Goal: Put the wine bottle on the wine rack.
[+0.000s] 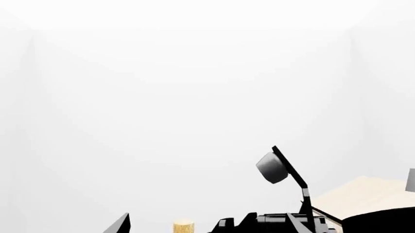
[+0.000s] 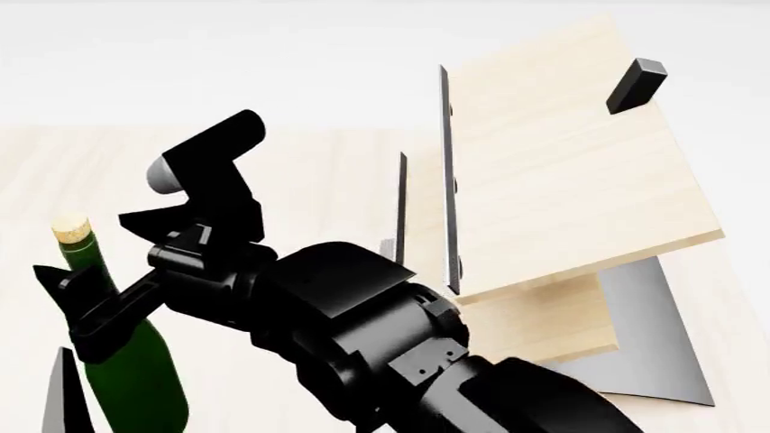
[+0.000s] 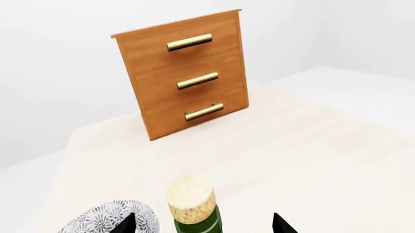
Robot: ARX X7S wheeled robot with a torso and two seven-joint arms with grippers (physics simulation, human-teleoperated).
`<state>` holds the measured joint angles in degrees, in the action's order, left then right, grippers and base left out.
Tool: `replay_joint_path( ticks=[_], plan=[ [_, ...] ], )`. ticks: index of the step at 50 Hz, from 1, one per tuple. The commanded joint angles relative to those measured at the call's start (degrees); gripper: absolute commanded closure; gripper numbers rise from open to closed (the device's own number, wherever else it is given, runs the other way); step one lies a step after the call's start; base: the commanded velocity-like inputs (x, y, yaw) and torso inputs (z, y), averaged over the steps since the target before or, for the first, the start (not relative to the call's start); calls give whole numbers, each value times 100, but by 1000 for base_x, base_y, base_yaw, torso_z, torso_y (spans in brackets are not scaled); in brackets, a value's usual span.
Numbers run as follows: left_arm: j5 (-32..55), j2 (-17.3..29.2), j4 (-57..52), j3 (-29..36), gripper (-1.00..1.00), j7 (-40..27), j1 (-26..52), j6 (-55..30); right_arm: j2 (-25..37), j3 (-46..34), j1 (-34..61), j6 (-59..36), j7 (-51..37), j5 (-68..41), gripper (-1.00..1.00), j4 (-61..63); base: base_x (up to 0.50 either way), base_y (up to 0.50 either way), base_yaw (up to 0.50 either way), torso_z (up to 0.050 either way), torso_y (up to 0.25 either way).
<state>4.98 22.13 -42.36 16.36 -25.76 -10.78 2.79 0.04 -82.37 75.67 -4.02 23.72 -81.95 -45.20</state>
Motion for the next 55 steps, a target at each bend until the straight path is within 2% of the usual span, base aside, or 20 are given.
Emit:
replay_joint_path(
  ticks=[1, 19, 20, 35, 47, 55],
  plan=[
    [8, 20, 10, -2, -100, -23, 0, 18, -3, -730, 201, 407, -134, -626, -100, -50, 0, 0, 0, 0, 0],
    [43, 53, 26, -20, -100, -60, 4, 43, -3, -748, 301, 379, -283, -701, -100, 107, 0, 0, 0, 0, 0],
    [41, 53, 25, -18, -100, -63, 4, 44, -3, -748, 301, 379, -281, -715, 100, 99, 0, 0, 0, 0, 0],
    [51, 69, 51, 3, -100, -80, 27, 50, -3, -748, 246, 456, -213, -809, 100, -73, 0, 0, 0, 0, 0],
    [19, 70, 36, 68, -100, -88, 40, 20, 9, -570, 794, 816, -214, -1341, 100, -376, 0, 0, 0, 0, 0],
    [-1, 71, 36, 114, -100, -90, 46, 10, 653, -201, 1148, 854, -707, -1594, 100, 485, 0, 0, 0, 0, 0]
  ],
)
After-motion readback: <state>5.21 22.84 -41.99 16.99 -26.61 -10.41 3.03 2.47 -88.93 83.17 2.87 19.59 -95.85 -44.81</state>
